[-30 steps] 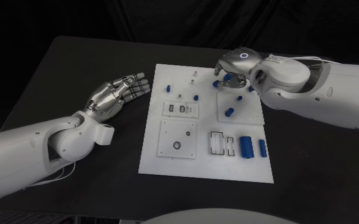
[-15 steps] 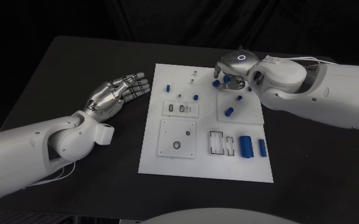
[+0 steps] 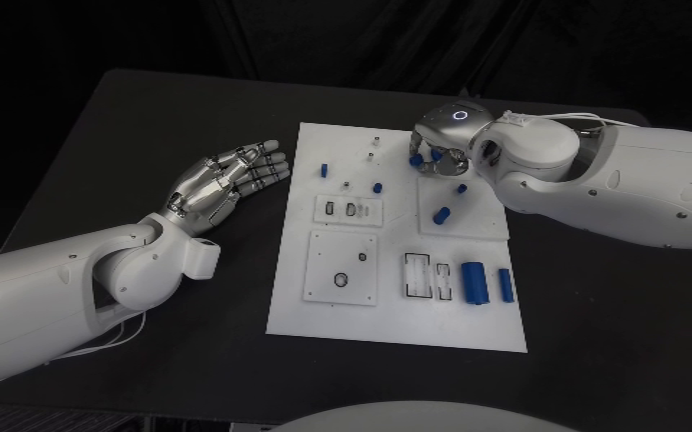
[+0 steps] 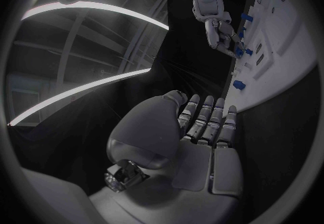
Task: Assemble the parts on the task board
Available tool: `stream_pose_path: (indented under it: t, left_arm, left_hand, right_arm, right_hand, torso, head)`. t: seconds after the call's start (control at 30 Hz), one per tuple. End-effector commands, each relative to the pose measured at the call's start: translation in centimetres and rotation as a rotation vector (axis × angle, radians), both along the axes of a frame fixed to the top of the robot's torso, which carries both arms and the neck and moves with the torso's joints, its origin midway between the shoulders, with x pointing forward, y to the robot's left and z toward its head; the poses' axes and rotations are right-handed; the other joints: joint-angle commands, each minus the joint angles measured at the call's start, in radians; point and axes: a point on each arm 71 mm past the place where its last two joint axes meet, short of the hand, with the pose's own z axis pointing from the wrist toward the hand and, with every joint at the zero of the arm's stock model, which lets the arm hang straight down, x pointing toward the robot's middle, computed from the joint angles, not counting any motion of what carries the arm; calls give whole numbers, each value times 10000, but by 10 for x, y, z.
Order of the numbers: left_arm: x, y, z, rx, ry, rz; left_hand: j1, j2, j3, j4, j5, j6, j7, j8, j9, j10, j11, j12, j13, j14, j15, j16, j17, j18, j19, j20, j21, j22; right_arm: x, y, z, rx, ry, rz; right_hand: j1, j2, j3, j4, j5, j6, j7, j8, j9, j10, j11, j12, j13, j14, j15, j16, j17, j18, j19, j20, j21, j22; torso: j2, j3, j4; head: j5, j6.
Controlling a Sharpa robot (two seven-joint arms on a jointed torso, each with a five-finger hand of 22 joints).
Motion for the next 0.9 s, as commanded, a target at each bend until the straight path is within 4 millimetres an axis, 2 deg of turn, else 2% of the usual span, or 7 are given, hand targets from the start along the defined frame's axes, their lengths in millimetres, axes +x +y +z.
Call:
stream_pose_path:
  t: [0.03,0.13,0.2,0.33,0.5,0.63,0.9]
  left_arm:
    - [-1,1,6,-706,-796,95]
    - [-1,1,6,-703,-793,94]
    - [-1,1,6,-704,-793,92]
    - [-1,1,6,-700,-792,101]
    - [-1,2,6,-691,-791,116]
    - [-1,2,6,-686,-784,118]
    - [-2,3,6,-676,-779,136]
  left_hand:
    - [-87,27,65,-9,-1,72,262,53,12,71,18,63,12,24,41,29,11,-197,-46,5,-63,-15]
    - [-103,22,101,-6,-5,57,267,49,10,66,19,59,10,21,47,35,11,-204,-58,5,-75,-21]
    - [-103,22,101,-6,-5,57,267,49,10,66,19,59,10,21,47,35,11,-204,-58,5,-75,-21]
    - [-103,22,101,-6,-5,57,267,49,10,66,19,59,10,21,47,35,11,-204,-58,5,-75,-21]
    - [-103,22,101,-6,-5,57,267,49,10,66,19,59,10,21,47,35,11,-204,-58,5,-75,-21]
    - [-103,22,101,-6,-5,57,267,49,10,66,19,59,10,21,47,35,11,-204,-58,5,-75,-21]
    - [-103,22,101,-6,-5,57,267,49,10,66,19,59,10,21,47,35,11,-204,-58,5,-75,-21]
  right_arm:
    - [1,-1,-2,-88,-34,-101]
    - [2,-1,-3,-47,-65,-82]
    - [2,-1,-3,23,-122,-34]
    - [1,-2,-1,397,-440,193]
    - [0,-4,3,978,-818,434]
    - [0,-9,7,2584,-480,314]
    - [6,-20,16,5980,561,-107]
  right_hand:
    - [141,39,110,-12,112,136,-16,-9,11,1030,-65,45,2593,1103,-43,25,2631,-27,-82,7,-36,1548]
    - [245,126,235,-124,376,521,-109,147,103,1025,-126,44,2590,1103,-89,25,2631,-22,-113,-25,-20,1545]
    - [276,169,275,-166,436,700,-127,226,157,1032,-143,45,2595,1103,-108,25,2631,-22,-116,-41,-5,1546]
    - [213,313,294,-219,541,1260,-289,500,354,1094,-244,54,2633,1103,-187,25,2631,-72,44,-105,243,1616]
    - [80,370,239,-225,629,1452,-368,591,470,1094,-321,54,2633,1103,-260,25,2631,-133,248,-170,517,1695]
    - [30,389,202,-248,639,1585,-440,656,560,1094,-377,54,2633,1103,-312,25,2631,-149,309,-220,603,1715]
    - [81,466,225,-296,622,1562,-376,639,607,1094,-338,54,2633,1103,-318,25,2631,-151,312,-248,616,1712]
  torso:
    - [2,2,15]
    - [1,4,16]
    - [3,4,19]
    - [4,4,7]
    - [5,-3,4]
    - [6,0,4]
    - [7,7,10]
  head:
    - [-26,-14]
    - [-29,-13]
    - [-29,-4]
    - [17,2]
    - [28,9]
    - [42,30]
    - [31,84]
